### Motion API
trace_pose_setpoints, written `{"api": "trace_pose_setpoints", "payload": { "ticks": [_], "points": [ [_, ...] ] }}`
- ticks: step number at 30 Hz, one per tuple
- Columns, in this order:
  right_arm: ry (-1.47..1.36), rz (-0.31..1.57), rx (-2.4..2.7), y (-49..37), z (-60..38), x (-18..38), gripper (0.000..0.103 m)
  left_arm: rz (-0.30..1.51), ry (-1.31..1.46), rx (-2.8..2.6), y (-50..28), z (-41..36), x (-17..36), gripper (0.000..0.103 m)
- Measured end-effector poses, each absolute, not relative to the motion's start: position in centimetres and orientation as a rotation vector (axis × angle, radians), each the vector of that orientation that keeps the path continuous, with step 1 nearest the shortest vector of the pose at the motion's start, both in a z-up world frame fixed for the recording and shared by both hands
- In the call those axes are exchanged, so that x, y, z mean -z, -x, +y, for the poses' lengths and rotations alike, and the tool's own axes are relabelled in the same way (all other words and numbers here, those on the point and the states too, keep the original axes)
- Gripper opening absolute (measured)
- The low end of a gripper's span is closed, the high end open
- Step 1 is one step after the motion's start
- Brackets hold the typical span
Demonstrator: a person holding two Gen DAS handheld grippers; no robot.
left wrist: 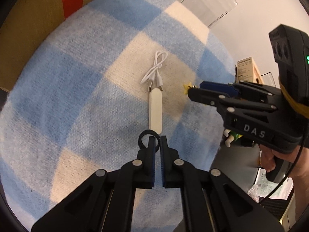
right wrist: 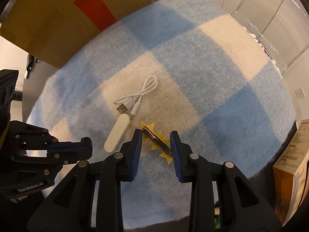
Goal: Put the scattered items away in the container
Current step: 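Lift the ring and star clip and carry both over the cardboard box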
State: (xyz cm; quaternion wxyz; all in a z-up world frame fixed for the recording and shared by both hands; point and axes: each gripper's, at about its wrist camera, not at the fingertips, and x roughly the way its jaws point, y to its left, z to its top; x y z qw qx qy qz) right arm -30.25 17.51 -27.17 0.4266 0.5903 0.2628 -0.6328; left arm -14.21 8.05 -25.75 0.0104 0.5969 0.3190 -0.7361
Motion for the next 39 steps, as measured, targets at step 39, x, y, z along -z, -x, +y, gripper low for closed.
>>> {"api": "trace_pose_setpoints", "payload": {
  "ticks": [39],
  "points": [
    [-1.619,0.165,2.060,15.8,19.6,15.8,0.031,0.639,-2.101,2.621,13.9,5.9,16.8,0.005]
  ]
}}
